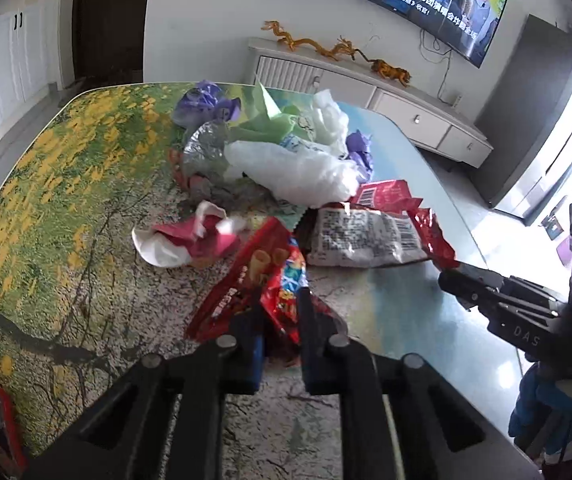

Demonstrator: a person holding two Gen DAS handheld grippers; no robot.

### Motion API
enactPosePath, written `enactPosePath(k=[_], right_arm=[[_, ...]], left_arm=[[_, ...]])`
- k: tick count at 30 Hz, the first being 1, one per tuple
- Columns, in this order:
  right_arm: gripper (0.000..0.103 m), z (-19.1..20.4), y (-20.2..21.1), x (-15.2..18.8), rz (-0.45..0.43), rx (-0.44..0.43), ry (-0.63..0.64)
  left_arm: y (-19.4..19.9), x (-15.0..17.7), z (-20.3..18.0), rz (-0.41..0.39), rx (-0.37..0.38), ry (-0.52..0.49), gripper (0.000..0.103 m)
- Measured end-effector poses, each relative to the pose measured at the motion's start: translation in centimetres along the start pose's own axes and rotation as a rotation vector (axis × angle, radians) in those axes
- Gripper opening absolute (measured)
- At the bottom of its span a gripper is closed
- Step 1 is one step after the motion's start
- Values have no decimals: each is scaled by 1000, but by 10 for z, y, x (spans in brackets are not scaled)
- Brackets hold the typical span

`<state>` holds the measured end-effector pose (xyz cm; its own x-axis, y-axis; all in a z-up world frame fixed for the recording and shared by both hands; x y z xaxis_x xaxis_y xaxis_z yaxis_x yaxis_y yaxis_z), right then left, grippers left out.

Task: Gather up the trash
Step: 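Grasp the red snack wrapper with the left tool while the right tool grasps a white-red wrapper, then carry both held wrappers over the white trash bin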

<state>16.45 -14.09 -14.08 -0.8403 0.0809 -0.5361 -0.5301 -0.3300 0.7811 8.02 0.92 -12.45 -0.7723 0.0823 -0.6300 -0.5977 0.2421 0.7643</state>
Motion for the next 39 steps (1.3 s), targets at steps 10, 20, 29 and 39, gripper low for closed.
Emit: enactPosePath(k=[10,20,29,39], right_arm=[[24,1,48,20,-72,-22,-46],[24,-3,56,57,19,-2,-16],[24,52,47,88,121,-198,121],[24,-3,73,66,6,34,36]], left_arm=[[39,4,-15,-63,28,-33,6],[74,2,-24,-116,18,-41,6],[93,1,-19,-154,-2,-38,6],[93,-6,-28,-162,23,-47,6]])
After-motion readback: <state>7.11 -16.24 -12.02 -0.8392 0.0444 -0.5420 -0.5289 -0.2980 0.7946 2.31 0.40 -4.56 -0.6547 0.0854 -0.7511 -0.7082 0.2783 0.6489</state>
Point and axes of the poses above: each gripper's, at about its wrist camera, not at the fingertips, and y roughly against the way its jaws point, z to its left, x to its underside, the point moved 6 cm from there along -y, roughly the way its jaws point, and after that the axes turned 10 degrees about -y, right-handed, at the moved point
